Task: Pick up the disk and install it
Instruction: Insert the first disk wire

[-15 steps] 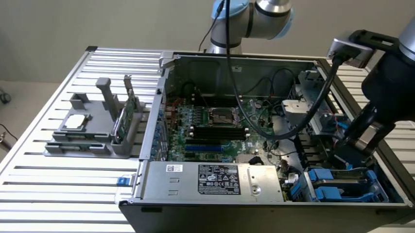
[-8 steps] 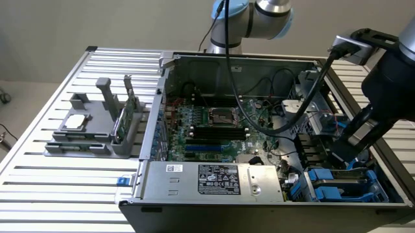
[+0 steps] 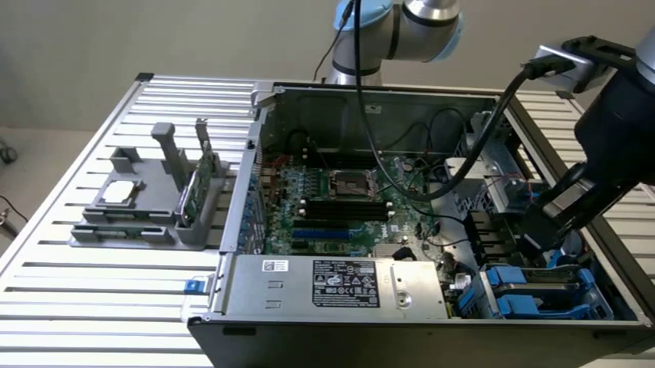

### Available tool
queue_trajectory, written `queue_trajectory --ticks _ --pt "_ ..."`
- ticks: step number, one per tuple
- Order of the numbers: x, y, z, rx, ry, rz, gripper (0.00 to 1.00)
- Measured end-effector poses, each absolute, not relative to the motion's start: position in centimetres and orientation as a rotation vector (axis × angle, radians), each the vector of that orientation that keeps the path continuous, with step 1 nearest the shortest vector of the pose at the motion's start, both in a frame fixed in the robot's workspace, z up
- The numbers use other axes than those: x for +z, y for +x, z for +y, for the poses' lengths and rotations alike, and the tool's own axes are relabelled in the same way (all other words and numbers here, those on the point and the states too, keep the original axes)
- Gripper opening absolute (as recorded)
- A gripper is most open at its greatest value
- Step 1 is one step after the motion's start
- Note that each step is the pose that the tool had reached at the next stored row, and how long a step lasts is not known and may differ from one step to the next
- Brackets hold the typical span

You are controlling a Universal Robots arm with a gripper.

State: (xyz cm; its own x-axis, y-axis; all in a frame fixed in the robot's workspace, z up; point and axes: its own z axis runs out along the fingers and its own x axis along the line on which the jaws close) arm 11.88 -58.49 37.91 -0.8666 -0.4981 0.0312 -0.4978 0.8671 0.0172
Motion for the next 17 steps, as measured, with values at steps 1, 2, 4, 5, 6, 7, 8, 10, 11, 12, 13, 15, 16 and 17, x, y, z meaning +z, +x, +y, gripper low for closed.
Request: queue_trajectory --ticks 1,2,4,5,6,7,8,10,11,12,13,15,16,17 --pt "38.1 11.9 -58.5 -0.014 0.782 -3.007 0.32" --pt "38.3 11.9 -58.5 -0.014 0.763 -3.012 0.32" --pt "38.8 11.9 -58.5 -0.014 0.728 -3.021 0.32" --pt "39.1 11.9 -58.5 -0.015 0.711 -3.025 0.32" --pt "39.3 11.9 -58.5 -0.015 0.693 -3.029 0.32" --pt "39.6 11.9 -58.5 -0.015 0.677 -3.033 0.32" --pt "39.8 11.9 -58.5 -0.015 0.664 -3.035 0.32" --pt "40.2 11.9 -58.5 -0.014 0.639 -3.04 0.32" --pt "40.3 11.9 -58.5 -0.013 0.626 -3.043 0.32" --pt "40.3 11.9 -58.5 -0.013 0.613 -3.045 0.32" --pt "40.3 12.0 -58.5 -0.013 0.603 -3.047 0.32" --pt "40.3 12.1 -58.5 -0.013 0.589 -3.05 0.32" --pt "40.3 12.3 -58.5 -0.013 0.585 -3.051 0.32" --pt "40.3 12.5 -58.5 -0.013 0.582 -3.052 0.32"
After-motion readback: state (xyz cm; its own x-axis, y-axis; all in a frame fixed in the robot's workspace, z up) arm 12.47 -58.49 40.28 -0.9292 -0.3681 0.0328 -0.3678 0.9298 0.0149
